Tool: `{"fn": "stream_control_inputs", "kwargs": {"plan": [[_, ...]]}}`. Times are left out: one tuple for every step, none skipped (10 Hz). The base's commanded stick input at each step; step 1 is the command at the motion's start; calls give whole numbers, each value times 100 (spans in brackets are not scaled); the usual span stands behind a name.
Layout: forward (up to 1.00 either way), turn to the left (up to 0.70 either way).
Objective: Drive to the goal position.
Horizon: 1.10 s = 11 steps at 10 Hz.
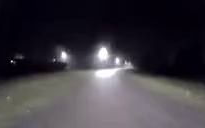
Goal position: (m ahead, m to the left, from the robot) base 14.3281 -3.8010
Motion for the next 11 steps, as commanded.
{"fn": "stream_control_inputs", "kwargs": {"plan": [[100,3],[100,3],[100,3],[100,3],[100,4],[100,4],[100,4],[100,4],[100,4],[100,4],[100,4]]}}
